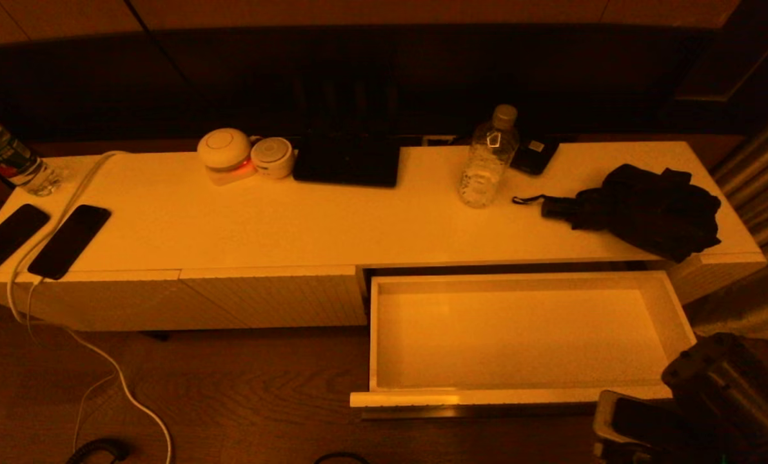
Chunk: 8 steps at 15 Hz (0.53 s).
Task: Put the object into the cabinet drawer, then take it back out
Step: Close the drawer
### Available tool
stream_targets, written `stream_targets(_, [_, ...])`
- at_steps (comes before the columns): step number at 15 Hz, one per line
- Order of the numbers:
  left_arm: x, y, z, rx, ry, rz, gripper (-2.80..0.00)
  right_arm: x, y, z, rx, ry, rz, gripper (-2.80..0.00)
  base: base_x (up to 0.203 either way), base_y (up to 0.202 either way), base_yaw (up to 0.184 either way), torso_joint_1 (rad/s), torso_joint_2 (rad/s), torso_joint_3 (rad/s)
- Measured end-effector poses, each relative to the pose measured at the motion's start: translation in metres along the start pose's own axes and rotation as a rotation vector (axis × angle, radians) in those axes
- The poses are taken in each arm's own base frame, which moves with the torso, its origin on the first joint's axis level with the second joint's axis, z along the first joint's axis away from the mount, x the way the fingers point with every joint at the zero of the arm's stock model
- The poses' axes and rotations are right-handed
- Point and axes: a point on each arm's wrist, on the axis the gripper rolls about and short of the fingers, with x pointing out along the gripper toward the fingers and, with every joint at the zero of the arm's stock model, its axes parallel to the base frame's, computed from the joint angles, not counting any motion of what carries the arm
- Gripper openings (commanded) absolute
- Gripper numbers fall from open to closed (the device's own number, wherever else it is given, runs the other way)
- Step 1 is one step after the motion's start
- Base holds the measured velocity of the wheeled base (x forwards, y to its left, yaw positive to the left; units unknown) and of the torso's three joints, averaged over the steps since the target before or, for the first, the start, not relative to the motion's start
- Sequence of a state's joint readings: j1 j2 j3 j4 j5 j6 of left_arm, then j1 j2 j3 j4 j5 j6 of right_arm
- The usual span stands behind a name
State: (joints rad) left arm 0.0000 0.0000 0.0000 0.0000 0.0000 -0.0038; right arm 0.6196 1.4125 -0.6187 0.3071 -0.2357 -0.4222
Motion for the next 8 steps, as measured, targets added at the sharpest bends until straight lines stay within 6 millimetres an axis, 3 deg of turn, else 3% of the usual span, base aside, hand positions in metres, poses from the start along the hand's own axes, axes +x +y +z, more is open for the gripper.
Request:
stream_targets(3, [0.0, 0.0, 0.0, 0.0, 0.0, 0.0, -2.8, 0.02, -0.001, 0.014, -0.065, -0.064, -0.017, -2.8, 0.0, 0.0, 0.0, 0.0, 0.0, 0.0])
stream_targets(8, [0.0, 0.0, 0.0, -0.001, 0.0, 0.0, -2.8, 0.037, 0.004, 0.017, -0.147, -0.009, 0.013, -2.8, 0.0, 0.0, 0.0, 0.0, 0.0, 0.0])
